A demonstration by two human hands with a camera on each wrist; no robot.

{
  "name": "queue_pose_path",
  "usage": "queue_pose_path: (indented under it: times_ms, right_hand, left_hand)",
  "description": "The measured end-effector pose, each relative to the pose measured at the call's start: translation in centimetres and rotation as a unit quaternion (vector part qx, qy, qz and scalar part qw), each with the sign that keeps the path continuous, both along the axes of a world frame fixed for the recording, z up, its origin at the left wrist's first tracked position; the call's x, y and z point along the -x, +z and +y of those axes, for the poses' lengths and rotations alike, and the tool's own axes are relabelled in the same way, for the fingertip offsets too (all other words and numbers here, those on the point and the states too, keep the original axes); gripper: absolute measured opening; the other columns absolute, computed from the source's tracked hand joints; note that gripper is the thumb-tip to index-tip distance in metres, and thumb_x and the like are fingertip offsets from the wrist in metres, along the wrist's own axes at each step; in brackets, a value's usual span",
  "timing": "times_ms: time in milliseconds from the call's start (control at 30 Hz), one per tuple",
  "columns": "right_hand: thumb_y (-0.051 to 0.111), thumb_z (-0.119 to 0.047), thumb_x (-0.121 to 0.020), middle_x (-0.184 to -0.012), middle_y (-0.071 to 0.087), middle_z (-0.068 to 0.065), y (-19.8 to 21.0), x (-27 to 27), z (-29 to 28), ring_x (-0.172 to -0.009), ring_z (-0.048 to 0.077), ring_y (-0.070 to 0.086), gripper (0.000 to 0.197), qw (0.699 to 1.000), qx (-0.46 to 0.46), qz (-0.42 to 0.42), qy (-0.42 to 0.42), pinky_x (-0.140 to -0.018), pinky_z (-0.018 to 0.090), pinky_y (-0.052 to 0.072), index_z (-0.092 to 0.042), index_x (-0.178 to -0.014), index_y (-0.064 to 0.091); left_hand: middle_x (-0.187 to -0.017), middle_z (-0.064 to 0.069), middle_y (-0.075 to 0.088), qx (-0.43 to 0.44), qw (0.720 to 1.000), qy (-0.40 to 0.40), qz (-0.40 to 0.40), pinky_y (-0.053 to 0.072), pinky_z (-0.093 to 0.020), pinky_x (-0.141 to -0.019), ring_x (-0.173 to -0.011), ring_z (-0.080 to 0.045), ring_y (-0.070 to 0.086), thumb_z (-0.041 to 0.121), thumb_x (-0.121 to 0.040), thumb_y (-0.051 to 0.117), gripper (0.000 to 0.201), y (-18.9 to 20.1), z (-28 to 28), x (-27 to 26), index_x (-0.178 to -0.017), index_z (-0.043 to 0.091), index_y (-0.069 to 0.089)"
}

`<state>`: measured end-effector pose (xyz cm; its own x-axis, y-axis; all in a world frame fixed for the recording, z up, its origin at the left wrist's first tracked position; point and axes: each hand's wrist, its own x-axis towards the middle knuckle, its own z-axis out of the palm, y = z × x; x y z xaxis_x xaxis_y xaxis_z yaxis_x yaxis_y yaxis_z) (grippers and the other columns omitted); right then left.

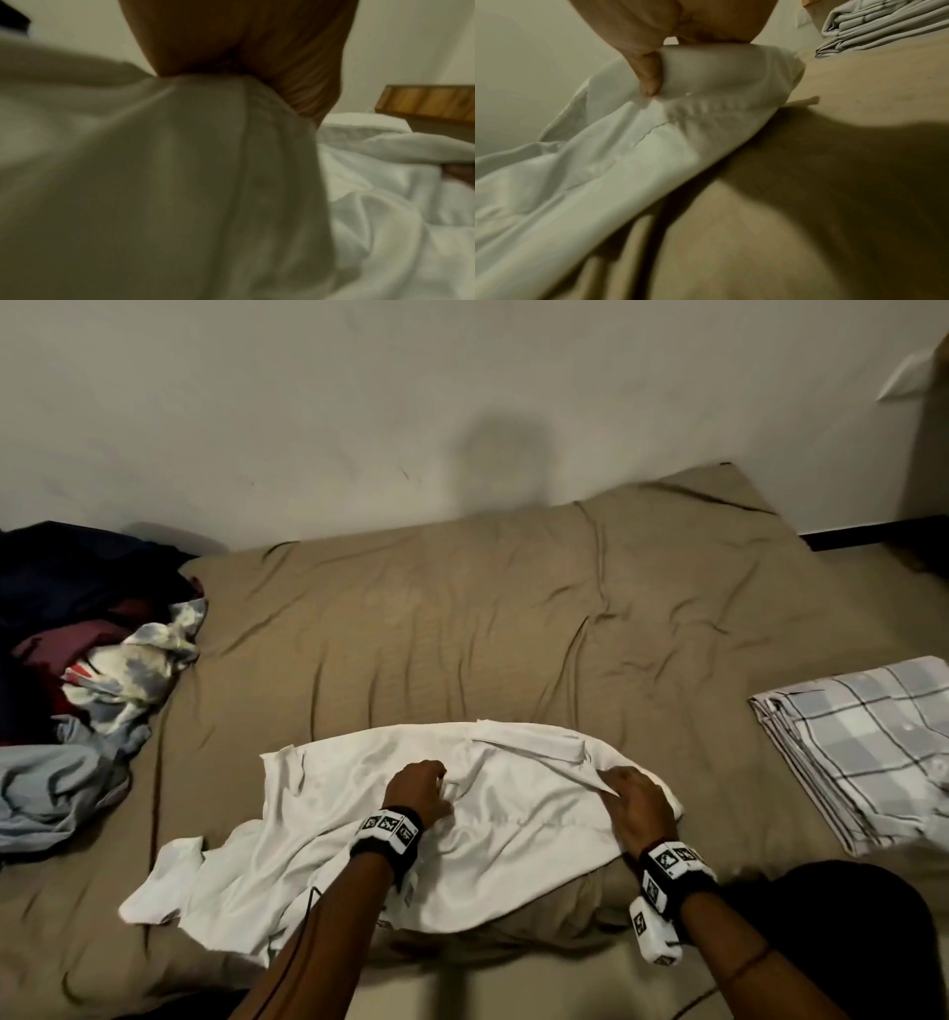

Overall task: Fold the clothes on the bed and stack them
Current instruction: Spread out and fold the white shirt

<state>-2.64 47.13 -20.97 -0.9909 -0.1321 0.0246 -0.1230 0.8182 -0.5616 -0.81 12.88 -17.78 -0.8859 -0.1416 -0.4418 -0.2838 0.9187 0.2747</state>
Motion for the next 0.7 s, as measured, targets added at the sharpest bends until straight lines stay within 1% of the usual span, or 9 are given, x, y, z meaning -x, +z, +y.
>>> queue_pose_path:
  times_ms: [33, 67, 133, 200, 267, 367, 433, 567, 700]
  right_hand:
    - [0.043, -0.043, -0.084, -0.109, 0.071, 0.013, 0.2, -0.1, 0.0, -0.098, 0.037, 0.067, 0.052, 1.000, 0.009, 0.017, 0.000, -0.087, 0.041, 0.050, -0.013, -0.105, 0.079]
    - [0.043, -0.040, -0.084, -0.115, 0.070, 0.013, 0.9, 0.0, -0.1, -0.103, 0.038, 0.065, 0.049, 1.000, 0.017, 0.026, -0.001, -0.091, 0.040, 0.047, -0.015, -0.109, 0.078]
    - [0.043, -0.036, -0.085, -0.127, 0.066, 0.012, 2.1, 0.4, -0.2, -0.113, 0.036, 0.058, 0.049, 0.998, 0.042, 0.048, 0.014, -0.096, 0.039, 0.041, -0.021, -0.119, 0.075]
    - [0.041, -0.035, -0.090, -0.135, 0.062, 0.012, 3.9, 0.6, -0.5, -0.122, 0.030, 0.053, 0.050, 0.993, 0.087, 0.062, 0.042, -0.103, 0.038, 0.039, -0.020, -0.128, 0.070]
    - [0.041, -0.034, -0.095, -0.137, 0.060, 0.010, 5.7, 0.7, -0.7, -0.127, 0.024, 0.051, 0.048, 0.984, 0.147, 0.081, 0.064, -0.108, 0.033, 0.036, -0.017, -0.130, 0.067]
    - [0.046, -0.034, -0.099, -0.135, 0.062, 0.001, 8.3, 0.9, -0.7, -0.128, 0.020, 0.056, 0.039, 0.967, 0.228, 0.089, 0.064, -0.111, 0.029, 0.039, -0.017, -0.128, 0.066]
    - [0.050, -0.031, -0.099, -0.133, 0.065, -0.002, 10.3, 1.3, -0.3, -0.127, 0.019, 0.058, 0.036, 0.961, 0.262, 0.072, 0.051, -0.110, 0.034, 0.042, -0.018, -0.128, 0.067]
    - [0.052, -0.027, -0.096, -0.120, 0.070, 0.001, 17.7, 3.2, -0.5, -0.116, 0.022, 0.064, 0.030, 0.947, 0.302, 0.091, 0.067, -0.099, 0.026, 0.047, -0.018, -0.121, 0.067]
    - [0.055, -0.024, -0.101, -0.092, 0.072, -0.007, 27.5, 5.5, -2.4, -0.086, 0.011, 0.064, 0.016, 0.930, 0.327, 0.092, 0.139, -0.080, 0.036, 0.049, -0.019, -0.101, 0.070]
  left_hand:
    - [-0.091, 0.001, 0.069, -0.025, 1.000, 0.001, 0.009, 0.046, -0.031, -0.070, -0.093, -0.029, 0.065, 0.036, -0.066, 0.082, 0.032, 0.2, 0.0, -0.4, -0.089, 0.020, 0.067]
    - [-0.076, 0.003, 0.062, -0.052, 0.999, 0.005, 0.015, 0.040, -0.030, -0.061, -0.082, -0.029, 0.061, 0.039, -0.060, 0.079, 0.031, 0.4, -0.2, -0.8, -0.072, 0.018, 0.059]
    - [-0.062, 0.005, 0.047, -0.105, 0.994, 0.002, 0.031, 0.030, -0.031, -0.055, -0.072, -0.026, 0.051, 0.047, -0.050, 0.069, 0.041, 1.2, -0.5, -1.8, -0.059, 0.018, 0.042]
    - [-0.060, 0.006, 0.047, -0.156, 0.986, -0.008, 0.060, 0.038, -0.034, -0.058, -0.070, -0.023, 0.051, 0.055, -0.046, 0.062, 0.040, 2.2, -1.0, -2.6, -0.055, 0.021, 0.044]
    - [-0.059, 0.006, 0.056, -0.221, 0.972, -0.019, 0.083, 0.049, -0.038, -0.064, -0.065, -0.016, 0.056, 0.055, -0.054, 0.066, 0.038, 3.6, -1.7, -3.1, -0.057, 0.019, 0.058]
    - [-0.063, 0.008, 0.058, -0.287, 0.951, -0.051, 0.098, 0.043, -0.030, -0.060, -0.060, -0.006, 0.052, 0.054, -0.073, 0.078, 0.049, 8.0, -2.9, -3.9, -0.070, 0.006, 0.065]
    - [-0.063, 0.010, 0.054, -0.283, 0.946, -0.080, 0.133, 0.038, -0.030, -0.059, -0.060, -0.005, 0.048, 0.051, -0.080, 0.076, 0.043, 11.7, -4.2, -4.0, -0.071, 0.011, 0.061]
    - [-0.064, 0.009, 0.060, -0.222, 0.937, -0.091, 0.254, 0.040, -0.030, -0.058, -0.060, -0.006, 0.053, 0.046, -0.084, 0.073, 0.029, 21.6, -6.9, -3.6, -0.070, 0.024, 0.061]
    - [-0.062, 0.003, 0.063, -0.092, 0.913, -0.090, 0.388, 0.040, -0.033, -0.056, -0.061, -0.019, 0.062, 0.054, -0.085, 0.061, 0.037, 32.1, -8.2, -2.7, -0.073, 0.020, 0.067]
